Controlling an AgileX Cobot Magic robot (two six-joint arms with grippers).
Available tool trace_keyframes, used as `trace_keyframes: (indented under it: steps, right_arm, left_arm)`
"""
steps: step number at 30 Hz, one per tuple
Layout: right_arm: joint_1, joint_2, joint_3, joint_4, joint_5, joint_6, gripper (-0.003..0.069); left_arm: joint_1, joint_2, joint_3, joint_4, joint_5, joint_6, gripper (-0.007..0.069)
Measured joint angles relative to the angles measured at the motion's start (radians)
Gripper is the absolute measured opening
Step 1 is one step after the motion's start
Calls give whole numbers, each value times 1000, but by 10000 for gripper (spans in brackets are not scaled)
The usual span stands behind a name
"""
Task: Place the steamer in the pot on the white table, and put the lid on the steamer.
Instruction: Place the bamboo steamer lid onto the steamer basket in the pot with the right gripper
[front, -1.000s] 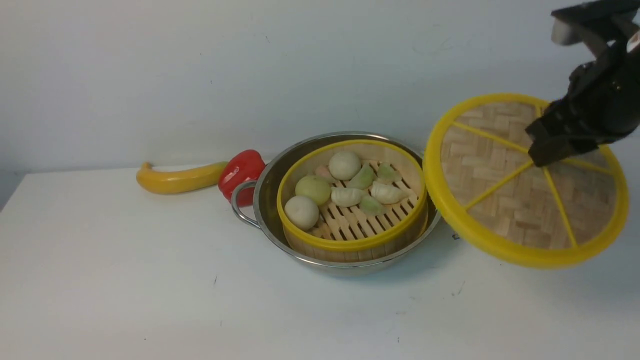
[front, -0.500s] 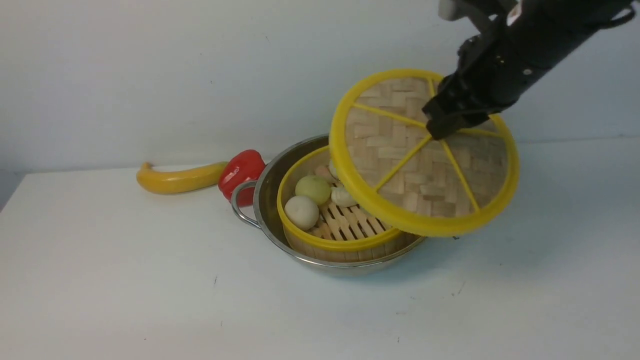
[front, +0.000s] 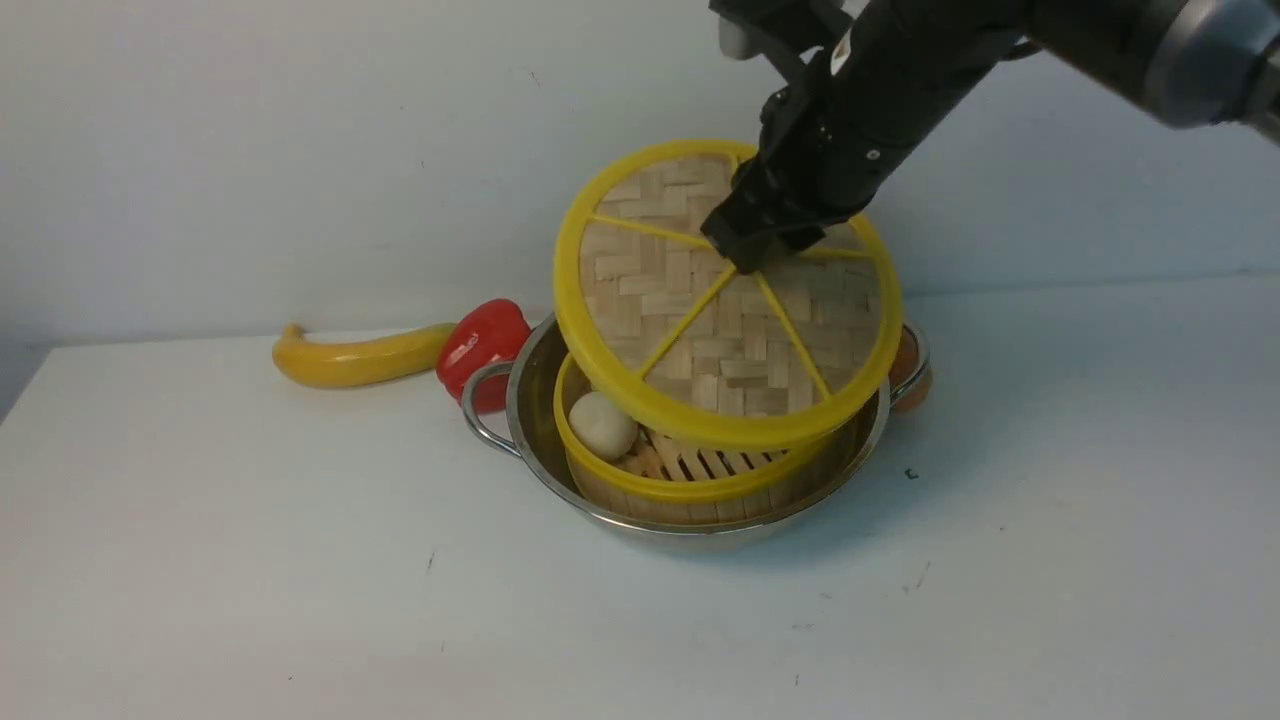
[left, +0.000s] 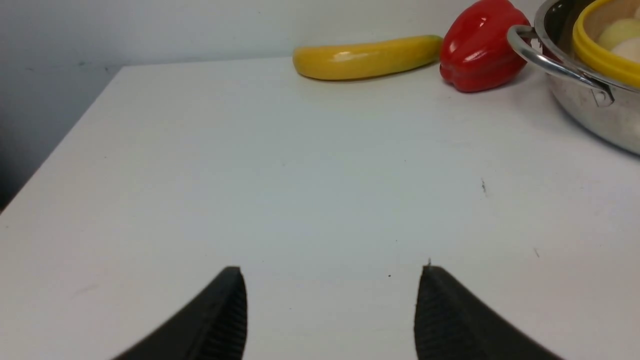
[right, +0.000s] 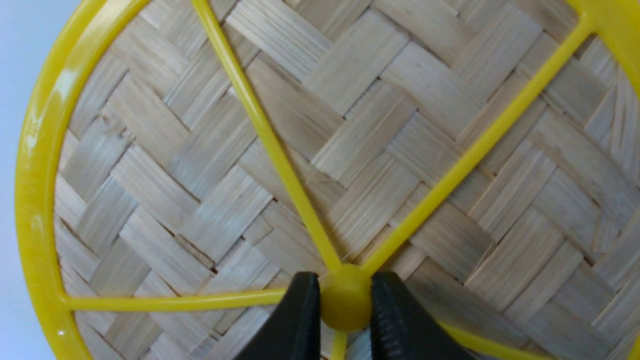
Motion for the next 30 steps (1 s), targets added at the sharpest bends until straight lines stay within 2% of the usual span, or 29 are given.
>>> trace_keyframes:
  steps: [30]
  right_arm:
    - [6, 122, -32, 8, -44, 0, 140]
  left_arm:
    - [0, 0, 0, 0, -2, 0, 419]
